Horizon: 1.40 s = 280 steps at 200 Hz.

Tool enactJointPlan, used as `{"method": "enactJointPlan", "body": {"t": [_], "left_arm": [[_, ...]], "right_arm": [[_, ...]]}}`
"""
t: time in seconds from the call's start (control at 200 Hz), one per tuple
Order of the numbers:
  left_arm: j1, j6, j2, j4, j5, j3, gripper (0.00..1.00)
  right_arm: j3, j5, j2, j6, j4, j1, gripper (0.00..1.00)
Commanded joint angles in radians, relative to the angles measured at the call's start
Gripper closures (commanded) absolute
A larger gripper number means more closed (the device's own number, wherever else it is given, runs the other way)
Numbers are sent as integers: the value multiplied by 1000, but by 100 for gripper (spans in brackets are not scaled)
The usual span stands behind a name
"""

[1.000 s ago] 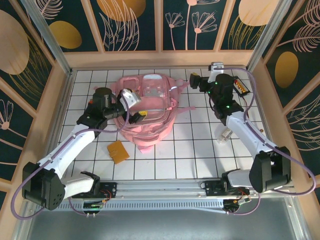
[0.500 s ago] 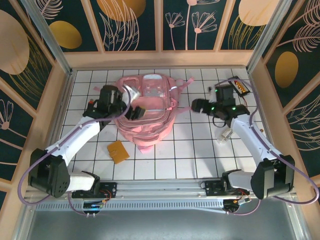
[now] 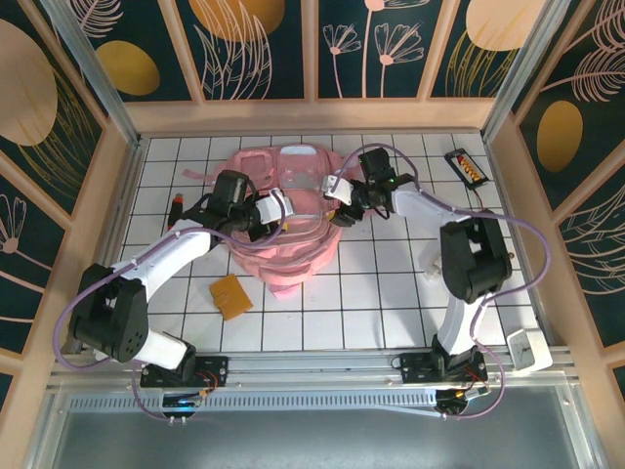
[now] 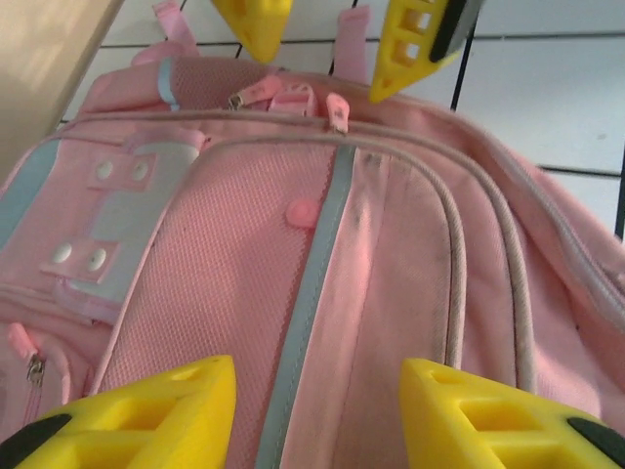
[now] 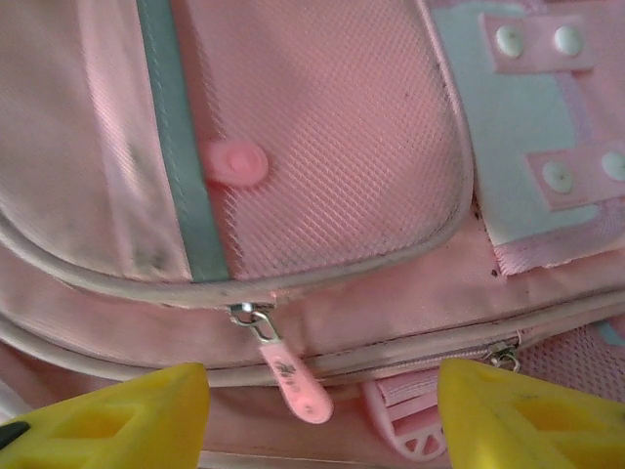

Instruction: Pack the student bag

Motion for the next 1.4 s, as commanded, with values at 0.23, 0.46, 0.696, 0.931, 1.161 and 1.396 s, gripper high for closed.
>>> {"method": "enactJointPlan", "body": {"t": [0.23, 0.46, 0.696, 0.931, 1.161, 1.396], "left_arm": [[3, 168, -22, -171, -45, -47, 47], [2, 170, -6, -148, -71, -100, 46], [3, 145, -8, -100, -162, -133, 54], [3, 128, 2, -6, -235, -133, 89], [3, 160, -2, 3, -214, -132, 100], [13, 130, -81, 81, -115, -160, 100]], "right_arm": [[131, -53, 144, -208, -133, 9, 62], [45, -28, 116, -197, -103, 22, 65], [-19, -85, 53, -156, -71, 16, 45], [-72, -125, 23, -58, 73, -5, 42], [-31, -103, 74, -54, 103, 26, 30], [22, -133, 143, -76, 38, 42, 29]]}}
